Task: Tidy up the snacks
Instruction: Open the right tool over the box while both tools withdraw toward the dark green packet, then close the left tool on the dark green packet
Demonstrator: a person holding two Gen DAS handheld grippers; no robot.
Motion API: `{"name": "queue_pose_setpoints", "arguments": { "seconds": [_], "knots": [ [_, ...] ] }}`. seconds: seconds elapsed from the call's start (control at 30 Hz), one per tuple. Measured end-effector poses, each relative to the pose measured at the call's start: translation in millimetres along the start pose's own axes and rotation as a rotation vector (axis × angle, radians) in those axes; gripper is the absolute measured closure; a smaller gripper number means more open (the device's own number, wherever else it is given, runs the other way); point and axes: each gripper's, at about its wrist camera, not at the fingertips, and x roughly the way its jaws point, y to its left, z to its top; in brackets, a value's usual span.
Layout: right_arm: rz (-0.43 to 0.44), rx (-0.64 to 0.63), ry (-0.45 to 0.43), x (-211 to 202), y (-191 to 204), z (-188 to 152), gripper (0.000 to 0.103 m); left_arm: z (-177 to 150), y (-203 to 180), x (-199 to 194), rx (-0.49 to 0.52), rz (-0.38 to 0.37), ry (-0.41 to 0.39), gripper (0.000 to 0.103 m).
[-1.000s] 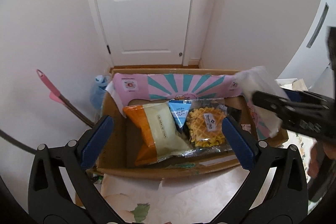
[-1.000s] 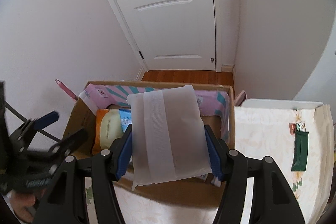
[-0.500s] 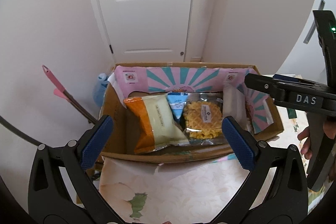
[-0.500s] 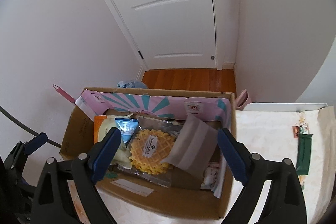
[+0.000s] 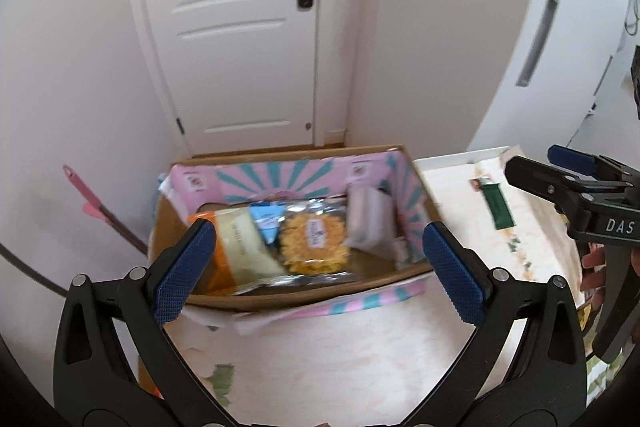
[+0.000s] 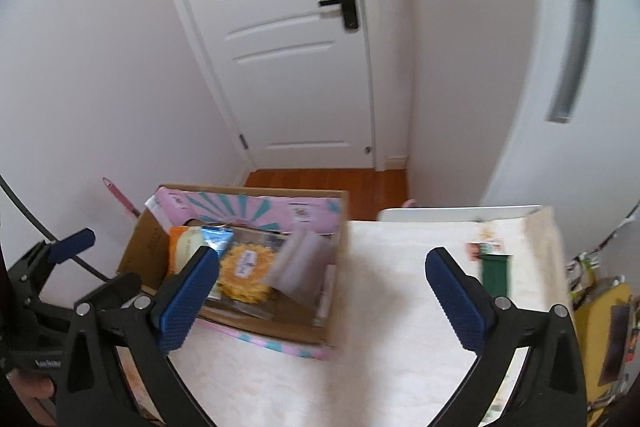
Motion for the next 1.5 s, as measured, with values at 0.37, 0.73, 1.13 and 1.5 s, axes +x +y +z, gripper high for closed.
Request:
{"name": "queue_pose_setpoints", "arguments": {
  "seconds": [0.37, 0.73, 1.13, 1.5],
  "knots": [
    [-0.151, -0.044, -0.03, -62.1, -92.7, -18.5, 0.0, 12.3, -105.7, 5.2, 0.021, -0.06, -0.019, 0.0],
    [-0.178, -0.025, 0.023, -66.2, -185.9, -39.5, 0.0, 20.4, -199.4, 55.5, 0.036, -0.111, 0.055, 0.0],
    [-0.192, 0.097, -0.002, -50.0, -235.9, -50.8, 0.0, 3.3, -278.4, 157.6, 0.076, -0.196, 0.201, 0.0],
    [-0.18, 0.132, -0.006, -11.2, -262.5, -64.7, 0.0, -34.9, -327.0, 238.8, 0.13, -0.113, 0.219, 0.016]
  ]
}}
